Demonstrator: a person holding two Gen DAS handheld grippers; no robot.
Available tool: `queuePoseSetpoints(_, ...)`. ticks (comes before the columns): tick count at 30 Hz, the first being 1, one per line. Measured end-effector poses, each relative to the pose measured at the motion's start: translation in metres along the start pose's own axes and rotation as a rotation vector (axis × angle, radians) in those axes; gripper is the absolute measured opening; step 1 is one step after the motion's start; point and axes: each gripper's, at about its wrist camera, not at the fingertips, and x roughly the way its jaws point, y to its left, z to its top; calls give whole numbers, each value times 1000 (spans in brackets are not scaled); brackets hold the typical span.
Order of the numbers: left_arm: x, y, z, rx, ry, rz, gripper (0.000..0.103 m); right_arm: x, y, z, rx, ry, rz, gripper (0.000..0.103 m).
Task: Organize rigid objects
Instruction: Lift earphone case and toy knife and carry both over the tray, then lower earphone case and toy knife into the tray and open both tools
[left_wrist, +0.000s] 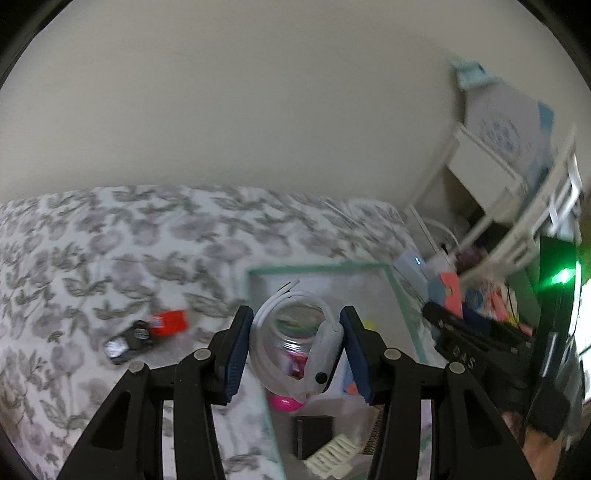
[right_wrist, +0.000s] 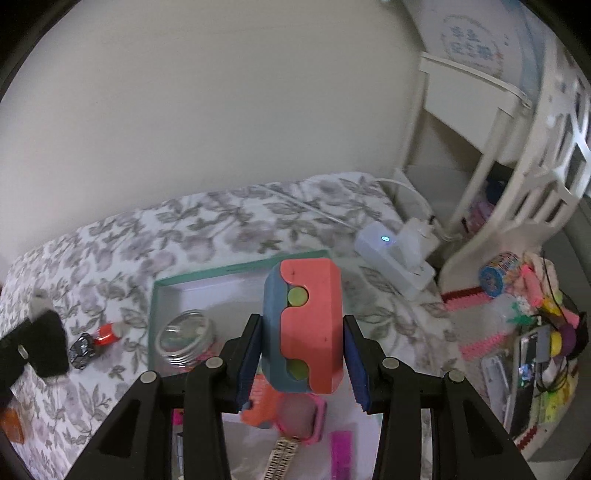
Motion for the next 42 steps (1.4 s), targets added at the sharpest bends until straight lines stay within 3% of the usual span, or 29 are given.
queuePoseSetpoints(7,39,-33,-20,96,74,-2,50,16,-10,-6,13,54,-13,45)
queuePoseSetpoints(16,77,-34,-42,106,154,-31,50,67,-13,-30,15,197,-28,45)
queuePoseSetpoints(23,92,-33,-52,86,206,-50,50,86,-20,-42,34,249,-36,45)
queuePoseSetpoints(37,103,-33,-58,88,250,-33,51,97,-21,-47,37,269,-46,46)
queuePoseSetpoints(42,102,-33,-56,77,250,-23,58,98,-21,-47,41,268,-45,46)
